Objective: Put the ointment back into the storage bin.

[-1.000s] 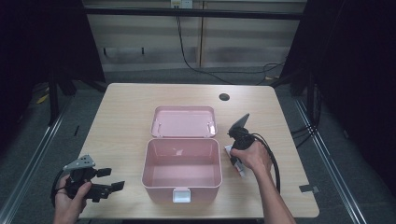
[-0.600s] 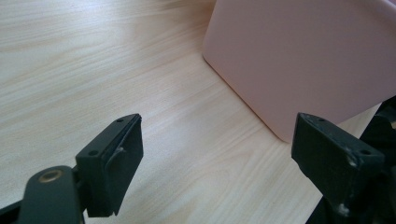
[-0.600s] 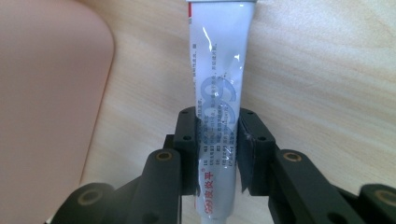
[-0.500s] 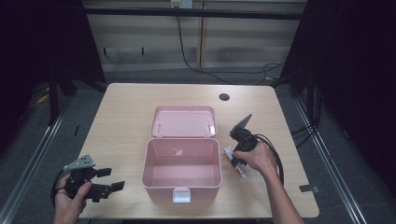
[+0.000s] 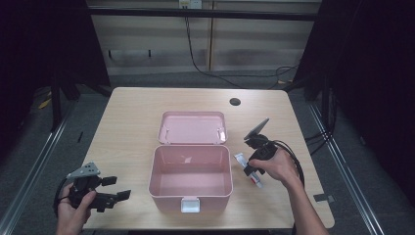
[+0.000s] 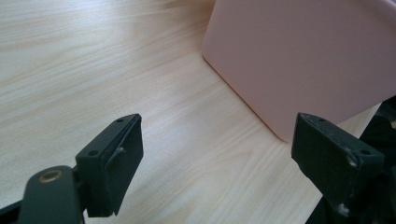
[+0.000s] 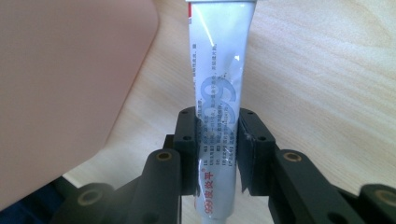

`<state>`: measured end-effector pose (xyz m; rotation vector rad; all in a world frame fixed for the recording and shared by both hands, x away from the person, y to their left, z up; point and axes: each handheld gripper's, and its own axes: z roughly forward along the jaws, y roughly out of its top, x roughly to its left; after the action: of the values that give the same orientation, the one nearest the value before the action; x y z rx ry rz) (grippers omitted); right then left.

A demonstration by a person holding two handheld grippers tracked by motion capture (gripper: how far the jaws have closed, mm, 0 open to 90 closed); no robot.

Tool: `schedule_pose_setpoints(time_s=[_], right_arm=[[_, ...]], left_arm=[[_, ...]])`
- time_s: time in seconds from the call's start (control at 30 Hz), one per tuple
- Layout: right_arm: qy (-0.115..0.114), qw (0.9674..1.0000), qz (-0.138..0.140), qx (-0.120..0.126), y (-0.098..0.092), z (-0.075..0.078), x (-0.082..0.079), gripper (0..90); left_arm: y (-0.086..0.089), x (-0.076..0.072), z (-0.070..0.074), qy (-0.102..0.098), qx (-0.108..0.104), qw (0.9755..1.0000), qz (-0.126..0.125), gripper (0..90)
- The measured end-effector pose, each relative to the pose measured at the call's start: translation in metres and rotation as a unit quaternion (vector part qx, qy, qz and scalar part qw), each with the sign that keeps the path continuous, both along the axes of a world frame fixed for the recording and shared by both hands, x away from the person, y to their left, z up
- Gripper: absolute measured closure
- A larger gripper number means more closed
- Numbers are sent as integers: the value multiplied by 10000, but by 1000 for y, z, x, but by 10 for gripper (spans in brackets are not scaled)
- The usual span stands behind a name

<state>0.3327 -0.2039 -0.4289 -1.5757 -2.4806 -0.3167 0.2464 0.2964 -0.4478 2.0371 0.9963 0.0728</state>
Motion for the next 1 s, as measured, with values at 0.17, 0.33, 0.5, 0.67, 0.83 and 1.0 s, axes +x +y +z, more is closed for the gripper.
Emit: schedule_pose_setpoints(time_s=[0.17, 0.33, 0.5, 0.67, 0.83, 1.0], right_arm=[[-39, 9998, 168, 75, -2, 4, -4, 719], [-145, 9991, 323, 241, 0, 9, -9, 719], [-299, 9977, 495, 340, -1, 16, -14, 719], [-316, 9971, 575, 389, -3, 20, -19, 719], [-329, 9961, 666, 477, -7, 24, -24, 719], [-410, 9943, 819, 544, -10, 31, -28, 719]], left_arm=[[0, 0, 0, -1, 0, 10000, 1, 168], [1, 0, 0, -14, 3, 10000, -4, 168], [0, 0, 0, -16, 4, 10000, -3, 168], [0, 0, 0, -10, 0, 10000, -4, 168], [0, 0, 0, -11, 5, 10000, -3, 167], [0, 0, 0, -4, 2, 10000, 2, 168]])
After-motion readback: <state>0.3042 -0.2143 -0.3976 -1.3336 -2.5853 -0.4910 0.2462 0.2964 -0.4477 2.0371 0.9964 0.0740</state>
